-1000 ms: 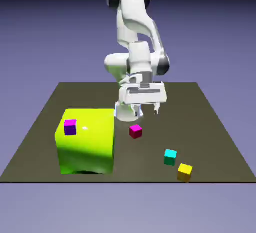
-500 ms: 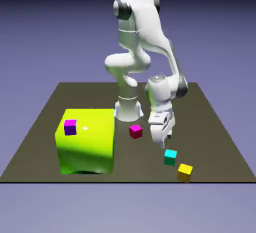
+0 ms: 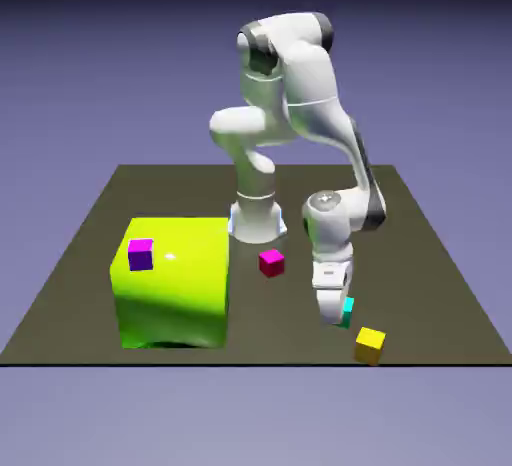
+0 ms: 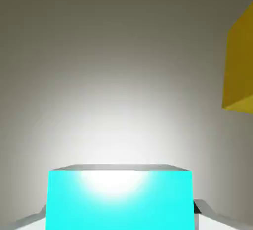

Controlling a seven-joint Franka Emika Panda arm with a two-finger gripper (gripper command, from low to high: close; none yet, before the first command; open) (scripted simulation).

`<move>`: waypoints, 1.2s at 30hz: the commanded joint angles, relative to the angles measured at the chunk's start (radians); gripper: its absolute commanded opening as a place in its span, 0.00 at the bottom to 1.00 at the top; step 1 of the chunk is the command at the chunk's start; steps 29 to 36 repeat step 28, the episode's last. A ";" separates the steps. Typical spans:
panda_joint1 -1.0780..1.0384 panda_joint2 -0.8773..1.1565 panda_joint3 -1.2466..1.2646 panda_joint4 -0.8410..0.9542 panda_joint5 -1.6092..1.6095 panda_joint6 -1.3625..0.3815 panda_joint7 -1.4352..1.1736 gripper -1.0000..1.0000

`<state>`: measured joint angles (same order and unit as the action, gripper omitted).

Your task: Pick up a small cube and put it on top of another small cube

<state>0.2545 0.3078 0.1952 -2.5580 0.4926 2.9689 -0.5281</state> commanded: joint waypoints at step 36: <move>0.430 0.009 -0.455 0.318 -0.065 -0.301 0.325 1.00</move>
